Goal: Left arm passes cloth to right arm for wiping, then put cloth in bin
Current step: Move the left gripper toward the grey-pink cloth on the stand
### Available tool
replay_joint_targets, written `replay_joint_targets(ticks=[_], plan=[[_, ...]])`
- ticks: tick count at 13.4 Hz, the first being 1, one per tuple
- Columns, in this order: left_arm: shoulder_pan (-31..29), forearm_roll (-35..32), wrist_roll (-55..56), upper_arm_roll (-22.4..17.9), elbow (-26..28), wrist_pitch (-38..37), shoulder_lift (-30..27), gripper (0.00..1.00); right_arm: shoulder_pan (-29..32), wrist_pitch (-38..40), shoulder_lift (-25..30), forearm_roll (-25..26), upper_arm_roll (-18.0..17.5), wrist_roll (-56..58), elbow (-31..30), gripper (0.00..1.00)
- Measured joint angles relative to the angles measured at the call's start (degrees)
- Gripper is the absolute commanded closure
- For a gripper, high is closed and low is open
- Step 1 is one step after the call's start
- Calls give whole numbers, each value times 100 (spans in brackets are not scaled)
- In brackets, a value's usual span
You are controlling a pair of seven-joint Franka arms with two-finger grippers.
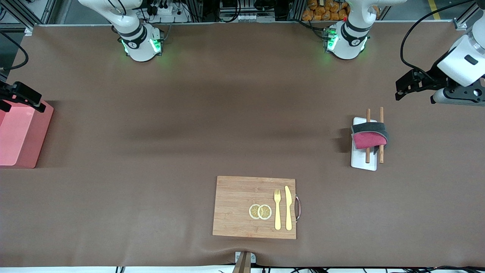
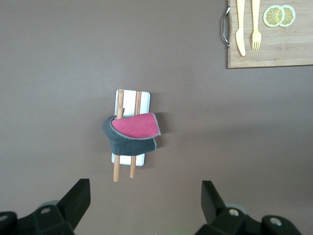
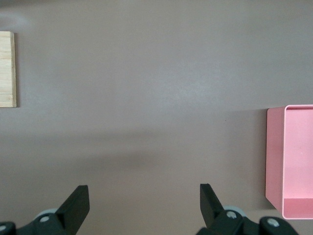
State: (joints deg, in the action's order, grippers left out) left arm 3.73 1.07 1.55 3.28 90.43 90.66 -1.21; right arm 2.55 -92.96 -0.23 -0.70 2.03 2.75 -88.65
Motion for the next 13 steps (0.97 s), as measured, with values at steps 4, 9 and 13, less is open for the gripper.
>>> replay_joint_targets(ticks=[4,9,13], plan=[[0,0,0,0,0,0,13,0,0,0,0,0,-1,0,26,0],[0,0,0,0,0,0,90,0,0,0,-1,-2,-13,0,39,0],[0,0,297,0,1,-4,346,0,0,1,-3,-2,-19,0,43,0]])
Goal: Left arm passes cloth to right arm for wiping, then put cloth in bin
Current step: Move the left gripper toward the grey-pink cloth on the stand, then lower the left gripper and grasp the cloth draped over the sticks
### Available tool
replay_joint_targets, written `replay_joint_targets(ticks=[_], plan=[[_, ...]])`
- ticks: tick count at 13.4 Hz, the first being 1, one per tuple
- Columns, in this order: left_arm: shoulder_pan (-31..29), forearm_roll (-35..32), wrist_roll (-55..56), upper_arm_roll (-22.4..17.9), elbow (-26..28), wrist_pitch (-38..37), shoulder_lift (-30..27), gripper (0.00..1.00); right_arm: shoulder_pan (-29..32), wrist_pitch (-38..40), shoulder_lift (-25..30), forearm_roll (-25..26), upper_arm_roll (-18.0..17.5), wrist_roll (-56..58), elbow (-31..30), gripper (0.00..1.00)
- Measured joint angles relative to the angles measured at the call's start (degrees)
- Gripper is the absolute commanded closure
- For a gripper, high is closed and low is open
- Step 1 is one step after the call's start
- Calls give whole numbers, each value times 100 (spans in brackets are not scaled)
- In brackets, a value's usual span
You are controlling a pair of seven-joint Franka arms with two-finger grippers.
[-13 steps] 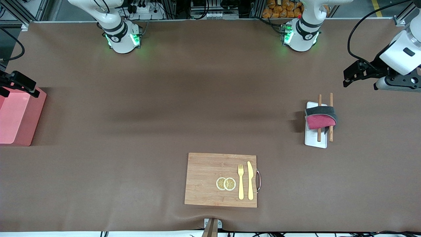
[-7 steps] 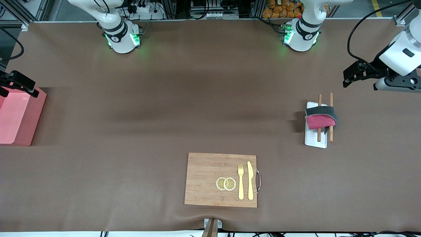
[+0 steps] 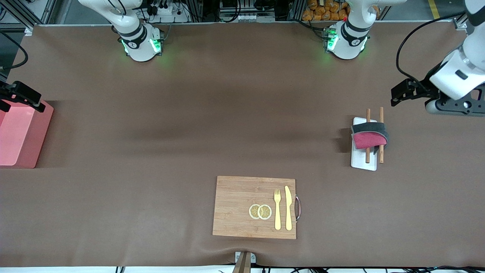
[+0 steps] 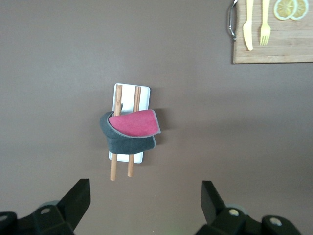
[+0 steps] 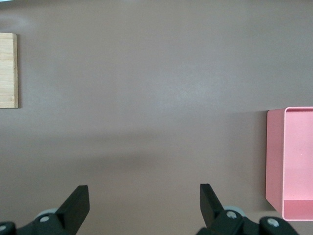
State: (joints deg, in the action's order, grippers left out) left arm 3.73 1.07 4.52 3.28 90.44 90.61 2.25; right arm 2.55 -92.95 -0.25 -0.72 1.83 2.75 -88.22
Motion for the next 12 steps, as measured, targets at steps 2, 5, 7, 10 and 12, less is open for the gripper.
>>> replay_joint_targets(ticks=[2,5,7,10,12], plan=[[0,0,460,0,1,-2,231,0,0,0,-2,0,0,0,1,0],[1,0,1186,0,-44,49,740,0,0,1,-12,-1,-1,0,3,0],[0,0,1603,-1,-136,223,1144,0,0,1,-30,-1,0,0,4,0],[1,-298,1959,-2,-201,549,1671,0,0,0,-129,-1,2,0,4,0],[15,-677,2260,0,-206,638,2015,0,1,22,-181,-1,4,16,3,0]])
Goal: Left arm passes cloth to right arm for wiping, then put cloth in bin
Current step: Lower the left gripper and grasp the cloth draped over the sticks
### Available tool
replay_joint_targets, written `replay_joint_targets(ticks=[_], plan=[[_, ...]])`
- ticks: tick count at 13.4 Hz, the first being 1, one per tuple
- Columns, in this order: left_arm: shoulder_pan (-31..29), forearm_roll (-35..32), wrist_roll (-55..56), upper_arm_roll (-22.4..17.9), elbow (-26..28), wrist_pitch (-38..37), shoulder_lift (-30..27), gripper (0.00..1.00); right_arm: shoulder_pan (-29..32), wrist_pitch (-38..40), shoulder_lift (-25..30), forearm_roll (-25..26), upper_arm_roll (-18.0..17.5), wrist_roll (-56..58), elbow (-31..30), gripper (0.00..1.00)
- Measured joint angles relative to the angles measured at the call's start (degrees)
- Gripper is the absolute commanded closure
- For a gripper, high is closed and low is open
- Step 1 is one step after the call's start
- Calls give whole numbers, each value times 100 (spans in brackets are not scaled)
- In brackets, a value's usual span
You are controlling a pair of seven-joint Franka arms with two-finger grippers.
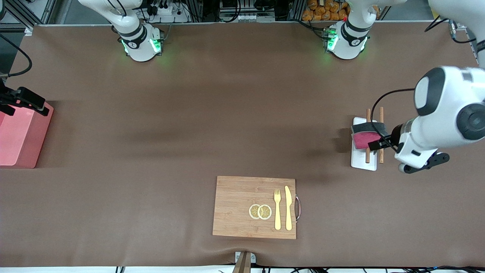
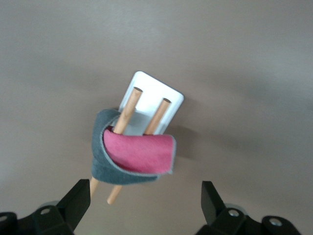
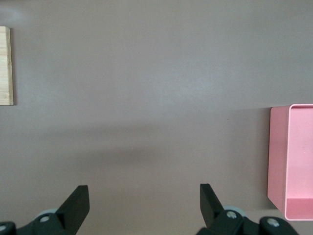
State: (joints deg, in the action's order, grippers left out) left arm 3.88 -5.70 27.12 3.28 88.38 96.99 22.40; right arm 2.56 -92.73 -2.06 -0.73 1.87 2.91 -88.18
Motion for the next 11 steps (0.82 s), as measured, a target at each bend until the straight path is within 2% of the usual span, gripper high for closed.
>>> replay_joint_targets(ticks=[5,11], plan=[[148,-588,1396,2,-13,375,716,0,-3,309,-18,-2,-19,46,1,0],[154,-661,3775,-9,-26,387,891,0,0,335,-88,-2,-16,47,1,0]])
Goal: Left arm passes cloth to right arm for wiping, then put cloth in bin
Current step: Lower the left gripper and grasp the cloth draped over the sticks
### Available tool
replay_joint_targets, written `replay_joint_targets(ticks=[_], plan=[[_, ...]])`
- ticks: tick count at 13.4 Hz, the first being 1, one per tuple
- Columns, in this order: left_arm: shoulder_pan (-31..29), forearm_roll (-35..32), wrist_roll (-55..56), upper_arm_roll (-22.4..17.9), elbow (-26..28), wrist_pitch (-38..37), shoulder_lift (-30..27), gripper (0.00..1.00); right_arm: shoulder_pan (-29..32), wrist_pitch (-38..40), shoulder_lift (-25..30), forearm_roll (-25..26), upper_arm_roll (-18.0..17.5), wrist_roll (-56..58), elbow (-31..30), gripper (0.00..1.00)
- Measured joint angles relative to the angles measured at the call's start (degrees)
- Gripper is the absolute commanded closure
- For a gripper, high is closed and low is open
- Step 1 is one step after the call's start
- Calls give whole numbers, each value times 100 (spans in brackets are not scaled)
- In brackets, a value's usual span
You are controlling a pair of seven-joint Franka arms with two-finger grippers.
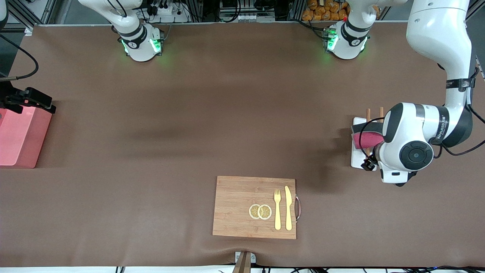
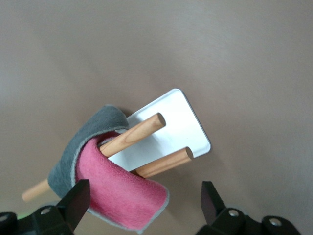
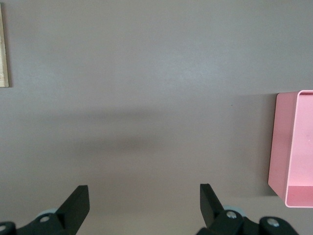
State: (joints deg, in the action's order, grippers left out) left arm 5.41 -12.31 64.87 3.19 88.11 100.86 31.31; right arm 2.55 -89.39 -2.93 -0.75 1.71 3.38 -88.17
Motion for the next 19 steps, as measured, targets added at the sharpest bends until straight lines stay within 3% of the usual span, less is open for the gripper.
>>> replay_joint_targets(ticks=[8,13,19], plan=[[-20,-190,1196,-27,361,-280,17,0,-3,124,-162,0,-11,1,-3,0],[-7,-592,1566,-18,552,-577,17,0,-2,136,-170,0,-11,2,-3,0],[98,-625,1791,-9,592,-760,17,0,-2,139,-173,0,-11,4,-3,0]])
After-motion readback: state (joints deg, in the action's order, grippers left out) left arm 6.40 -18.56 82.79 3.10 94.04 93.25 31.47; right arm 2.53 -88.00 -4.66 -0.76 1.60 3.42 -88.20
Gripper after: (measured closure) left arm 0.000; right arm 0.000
